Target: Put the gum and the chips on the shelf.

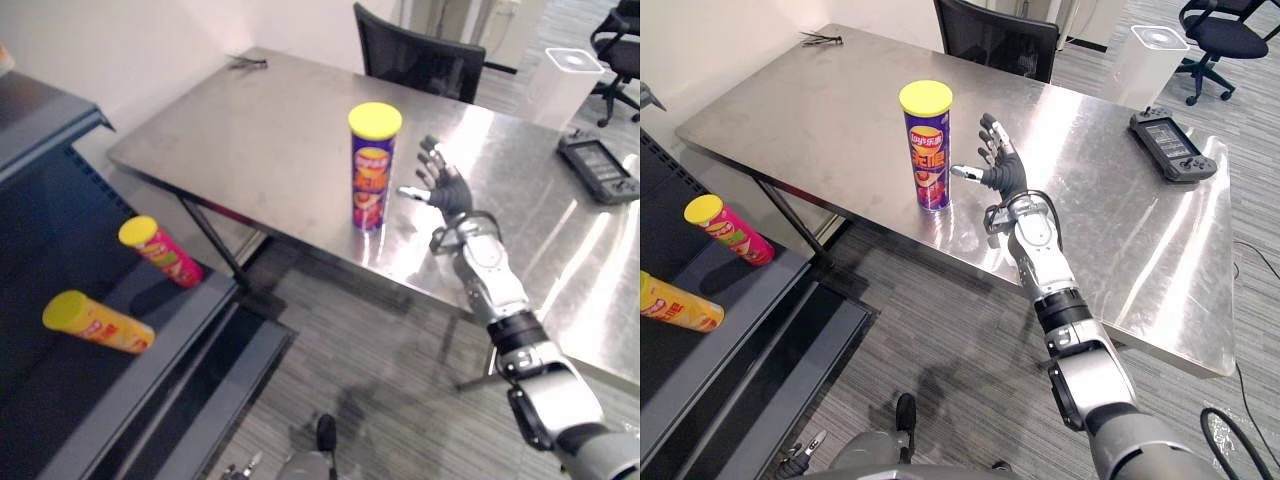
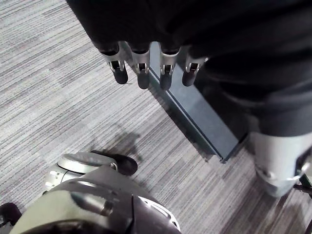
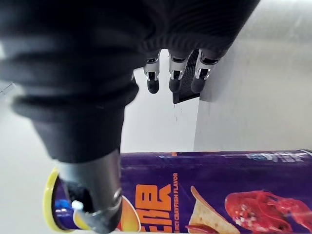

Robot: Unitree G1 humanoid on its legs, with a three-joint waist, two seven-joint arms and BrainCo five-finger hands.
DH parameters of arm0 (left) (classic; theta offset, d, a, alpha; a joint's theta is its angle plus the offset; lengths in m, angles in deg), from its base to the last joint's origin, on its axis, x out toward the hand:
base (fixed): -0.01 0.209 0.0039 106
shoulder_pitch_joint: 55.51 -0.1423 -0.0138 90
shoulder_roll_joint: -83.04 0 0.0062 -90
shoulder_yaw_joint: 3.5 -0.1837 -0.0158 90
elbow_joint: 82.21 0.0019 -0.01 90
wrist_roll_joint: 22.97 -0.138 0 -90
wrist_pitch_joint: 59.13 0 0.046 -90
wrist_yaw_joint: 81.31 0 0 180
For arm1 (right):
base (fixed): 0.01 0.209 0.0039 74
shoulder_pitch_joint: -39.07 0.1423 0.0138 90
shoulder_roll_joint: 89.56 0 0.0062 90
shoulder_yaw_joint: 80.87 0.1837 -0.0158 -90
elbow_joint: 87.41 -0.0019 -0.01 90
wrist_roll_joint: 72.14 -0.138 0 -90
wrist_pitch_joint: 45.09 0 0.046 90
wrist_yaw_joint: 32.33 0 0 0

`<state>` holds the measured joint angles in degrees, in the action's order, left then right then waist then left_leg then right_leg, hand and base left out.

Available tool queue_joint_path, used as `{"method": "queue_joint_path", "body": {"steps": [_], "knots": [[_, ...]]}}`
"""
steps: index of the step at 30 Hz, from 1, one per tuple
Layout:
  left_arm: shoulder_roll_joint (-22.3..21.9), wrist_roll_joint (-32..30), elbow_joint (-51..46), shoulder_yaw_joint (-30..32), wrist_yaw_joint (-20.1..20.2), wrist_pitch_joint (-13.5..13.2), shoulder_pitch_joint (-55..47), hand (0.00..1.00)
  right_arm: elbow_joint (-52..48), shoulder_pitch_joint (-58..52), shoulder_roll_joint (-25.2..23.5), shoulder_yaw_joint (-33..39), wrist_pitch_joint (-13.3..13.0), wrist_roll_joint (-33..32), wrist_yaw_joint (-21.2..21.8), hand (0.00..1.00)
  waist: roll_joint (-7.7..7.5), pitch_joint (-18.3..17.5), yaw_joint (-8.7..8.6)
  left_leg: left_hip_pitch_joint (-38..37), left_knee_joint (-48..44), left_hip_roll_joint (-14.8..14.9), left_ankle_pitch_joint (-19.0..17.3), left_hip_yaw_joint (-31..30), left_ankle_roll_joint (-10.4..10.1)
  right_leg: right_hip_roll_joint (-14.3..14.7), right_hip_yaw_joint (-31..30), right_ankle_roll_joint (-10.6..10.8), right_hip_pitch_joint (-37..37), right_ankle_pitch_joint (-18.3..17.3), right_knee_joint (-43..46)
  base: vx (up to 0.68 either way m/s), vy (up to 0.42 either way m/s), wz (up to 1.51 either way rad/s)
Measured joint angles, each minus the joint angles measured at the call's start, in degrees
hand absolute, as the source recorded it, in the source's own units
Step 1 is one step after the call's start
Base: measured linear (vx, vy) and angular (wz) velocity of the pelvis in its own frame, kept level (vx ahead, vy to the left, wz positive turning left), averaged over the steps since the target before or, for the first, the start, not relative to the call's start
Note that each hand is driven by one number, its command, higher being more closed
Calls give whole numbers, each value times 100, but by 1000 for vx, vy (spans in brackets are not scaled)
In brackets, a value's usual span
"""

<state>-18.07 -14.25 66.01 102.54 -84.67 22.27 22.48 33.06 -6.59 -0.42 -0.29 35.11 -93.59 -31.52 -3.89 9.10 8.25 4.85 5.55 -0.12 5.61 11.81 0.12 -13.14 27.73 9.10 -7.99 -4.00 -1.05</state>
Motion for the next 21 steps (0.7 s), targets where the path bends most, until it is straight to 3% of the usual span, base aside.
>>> {"method": "queue_joint_path", "body": {"steps": [21], "knots": [[-15, 12, 27, -15, -78, 2, 162, 0, 688, 744, 31, 3, 176, 19, -225, 0, -9, -8, 258, 213, 37, 409, 260, -97, -165, 389, -125, -143, 222, -41, 6, -42, -14, -1]]}}
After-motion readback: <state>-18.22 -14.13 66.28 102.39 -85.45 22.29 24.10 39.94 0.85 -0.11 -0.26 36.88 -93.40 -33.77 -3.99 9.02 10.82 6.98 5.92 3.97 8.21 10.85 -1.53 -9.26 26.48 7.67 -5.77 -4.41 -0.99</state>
